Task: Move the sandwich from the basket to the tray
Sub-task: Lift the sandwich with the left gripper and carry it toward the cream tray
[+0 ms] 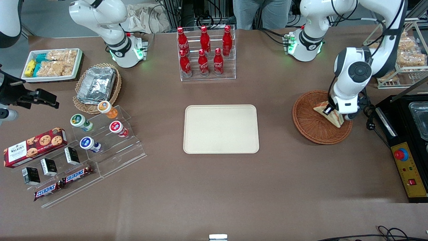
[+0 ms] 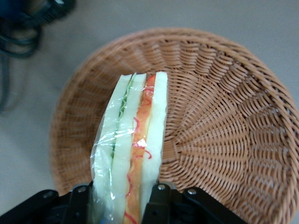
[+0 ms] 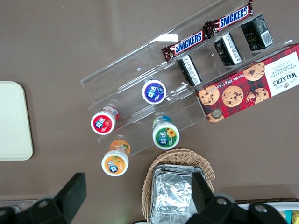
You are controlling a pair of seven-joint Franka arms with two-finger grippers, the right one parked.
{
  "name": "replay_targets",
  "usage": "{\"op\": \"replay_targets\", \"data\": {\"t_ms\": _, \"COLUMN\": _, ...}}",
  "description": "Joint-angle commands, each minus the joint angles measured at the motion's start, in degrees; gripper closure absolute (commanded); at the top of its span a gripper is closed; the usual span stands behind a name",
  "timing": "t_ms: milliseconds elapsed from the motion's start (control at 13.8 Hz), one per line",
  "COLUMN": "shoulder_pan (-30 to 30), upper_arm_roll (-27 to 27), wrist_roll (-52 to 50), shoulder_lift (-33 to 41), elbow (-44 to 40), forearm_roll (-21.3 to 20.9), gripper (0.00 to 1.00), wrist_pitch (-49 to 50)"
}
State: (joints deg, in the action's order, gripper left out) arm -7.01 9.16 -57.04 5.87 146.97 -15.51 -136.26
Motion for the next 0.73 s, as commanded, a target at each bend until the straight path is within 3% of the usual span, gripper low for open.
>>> {"op": "replay_targets", "data": {"t_ms": 0, "shoulder_pan": 1.6, "upper_arm_roll": 0.3, "wrist_roll": 5.7, "shoulder_lift": 7.6, "elbow": -1.4, "forearm_roll": 3.1, "gripper": 1.0, "wrist_pitch": 9.0}}
{"op": "replay_targets", "data": {"t_ms": 363, "shoulder_pan": 1.8, "upper_arm_roll": 0.4, "wrist_roll": 17.6, "shoulder_lift": 10.2, "elbow": -11.8, "forearm_roll": 10.2, "gripper": 1.0, "wrist_pitch": 24.0}}
{"op": "replay_targets", "data": {"t_ms": 653, "shoulder_pan": 6.8, "upper_arm_roll": 0.3, "wrist_roll": 22.9, "shoulder_lift": 9.2, "elbow": -24.2, "forearm_roll": 17.7, "gripper": 1.0, "wrist_pitch": 34.8}}
